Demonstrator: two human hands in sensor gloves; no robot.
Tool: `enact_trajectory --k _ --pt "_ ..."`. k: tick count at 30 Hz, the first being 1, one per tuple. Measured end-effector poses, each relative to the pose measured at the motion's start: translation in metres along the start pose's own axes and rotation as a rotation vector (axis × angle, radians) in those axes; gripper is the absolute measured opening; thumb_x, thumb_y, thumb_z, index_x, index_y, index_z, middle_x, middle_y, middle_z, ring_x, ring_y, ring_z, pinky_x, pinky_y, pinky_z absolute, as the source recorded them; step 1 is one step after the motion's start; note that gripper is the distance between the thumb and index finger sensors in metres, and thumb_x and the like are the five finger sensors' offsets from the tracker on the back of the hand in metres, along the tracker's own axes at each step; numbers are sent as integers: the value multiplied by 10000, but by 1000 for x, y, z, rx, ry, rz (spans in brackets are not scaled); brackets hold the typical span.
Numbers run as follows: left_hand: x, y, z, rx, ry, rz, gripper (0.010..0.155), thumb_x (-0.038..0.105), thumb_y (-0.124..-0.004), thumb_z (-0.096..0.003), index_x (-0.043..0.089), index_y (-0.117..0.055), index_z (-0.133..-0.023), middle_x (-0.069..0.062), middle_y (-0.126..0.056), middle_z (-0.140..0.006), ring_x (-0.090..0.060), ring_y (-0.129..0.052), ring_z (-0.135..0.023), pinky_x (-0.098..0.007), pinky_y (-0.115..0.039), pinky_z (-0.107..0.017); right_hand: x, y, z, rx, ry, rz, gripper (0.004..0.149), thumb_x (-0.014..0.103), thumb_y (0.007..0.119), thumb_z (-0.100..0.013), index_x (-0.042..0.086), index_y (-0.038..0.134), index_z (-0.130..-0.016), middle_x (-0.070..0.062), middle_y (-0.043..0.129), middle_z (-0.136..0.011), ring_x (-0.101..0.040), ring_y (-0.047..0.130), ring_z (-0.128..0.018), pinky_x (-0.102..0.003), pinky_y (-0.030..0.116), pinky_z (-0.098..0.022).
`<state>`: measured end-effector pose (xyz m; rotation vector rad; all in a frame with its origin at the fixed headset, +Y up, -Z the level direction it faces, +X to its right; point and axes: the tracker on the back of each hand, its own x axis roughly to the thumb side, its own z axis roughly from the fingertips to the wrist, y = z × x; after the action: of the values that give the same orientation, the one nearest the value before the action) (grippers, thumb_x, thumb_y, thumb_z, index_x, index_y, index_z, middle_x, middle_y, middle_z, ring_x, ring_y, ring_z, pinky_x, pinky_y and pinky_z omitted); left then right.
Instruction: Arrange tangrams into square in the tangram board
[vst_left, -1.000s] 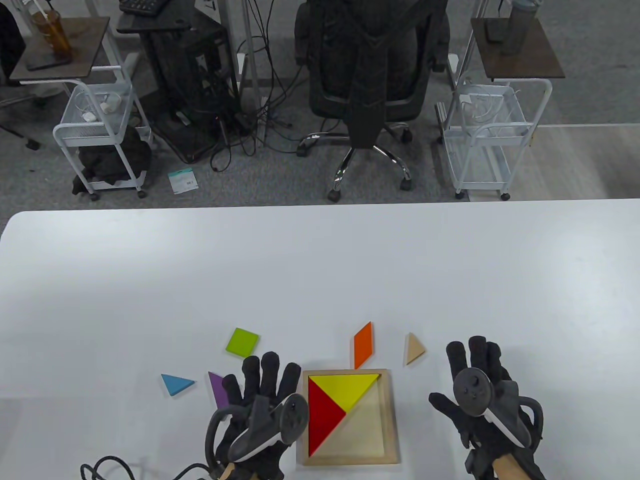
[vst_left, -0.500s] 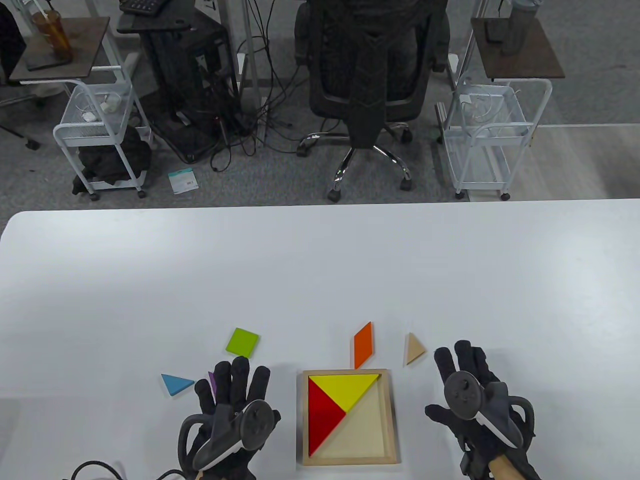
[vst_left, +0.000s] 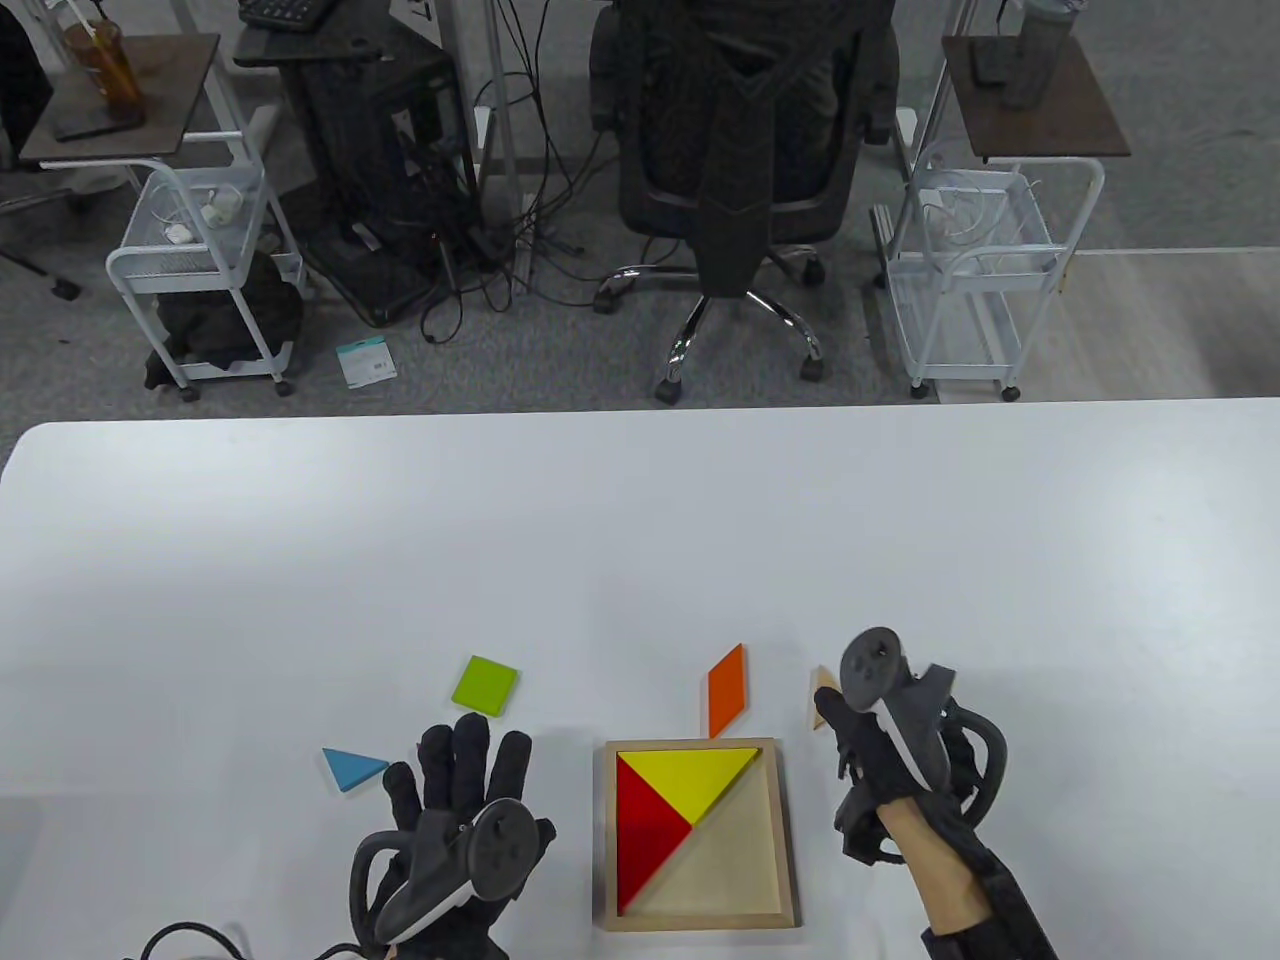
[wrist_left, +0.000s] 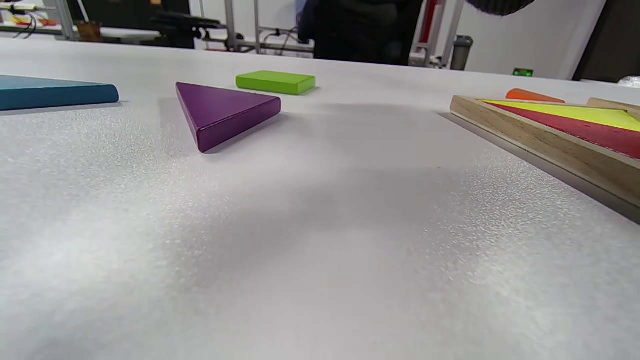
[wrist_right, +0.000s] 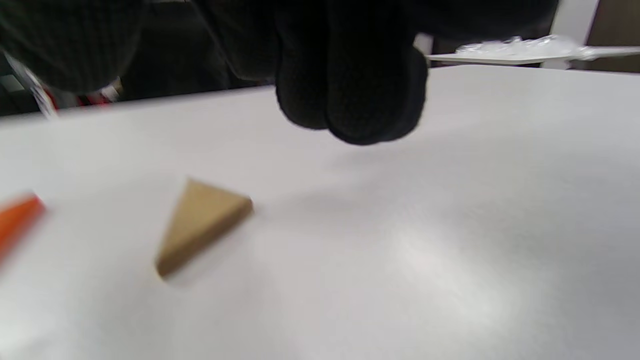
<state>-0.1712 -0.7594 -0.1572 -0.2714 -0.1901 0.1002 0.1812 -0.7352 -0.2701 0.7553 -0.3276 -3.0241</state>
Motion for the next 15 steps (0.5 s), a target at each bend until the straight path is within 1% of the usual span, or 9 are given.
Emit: enact_trajectory --k 1,2,4,6,7,11,15 --pt "0 0 0 -4 -4 7 776 568 -504 -569 232 -34 -1087 -265 57 -1101 -572 -60 -1011 -774 -152 -655 5 3 -5 51 15 43 775 589 755 -326 184 636 -976 -127 741 -952 -301 878 -682 -306 793 -327" --pt "0 0 1 -12 -8 18 778 570 -501 -570 230 -30 -1088 -267 56 -1101 -575 -60 -1009 -775 -151 -654 12 8 -10 103 41 93 798 602 743 -324 186 603 -990 -123 717 -970 -293 865 -708 -300 792 -347" --pt "1 0 2 -10 -15 27 779 571 -500 -570 226 -31 -1088 -270 57 -1101 -577 -59 -1009 -777 -154 -655 19 16 -17 128 84 73 806 599 744 -326 178 591 -997 -133 703 -979 -305 848 -720 -309 783 -357" --pt "3 1 2 -7 -25 19 777 570 -500 -570 229 -31 -1088 -269 57 -1102 -576 -63 -1011 -778 -156 -656 24 22 -20 158 99 81 816 606 739 -327 176 582 -1003 -141 706 -974 -299 846 -714 -303 779 -355" --pt "4 1 3 -7 -27 14 779 571 -499 -571 228 -28 -1088 -269 59 -1101 -576 -60 -1011 -778 -155 -657 28 26 -21 162 107 104 800 604 733 -346 180 578 -1006 -138 708 -971 -291 845 -711 -297 777 -354" --pt "4 3 5 -2 -36 23 781 572 -495 -571 224 -25 -1087 -272 62 -1099 -580 -58 -1008 -780 -157 -656 40 38 -20 142 118 234 816 612 711 -345 217 511 -1030 -131 662 -985 -267 818 -733 -276 769 -376" --pt "3 4 6 11 -34 31 780 570 -496 -572 222 -27 -1088 -274 59 -1099 -581 -63 -1009 -781 -162 -657 39 37 -17 167 114 195 759 551 720 -375 220 507 -1024 -147 659 -972 -265 832 -720 -277 781 -369"
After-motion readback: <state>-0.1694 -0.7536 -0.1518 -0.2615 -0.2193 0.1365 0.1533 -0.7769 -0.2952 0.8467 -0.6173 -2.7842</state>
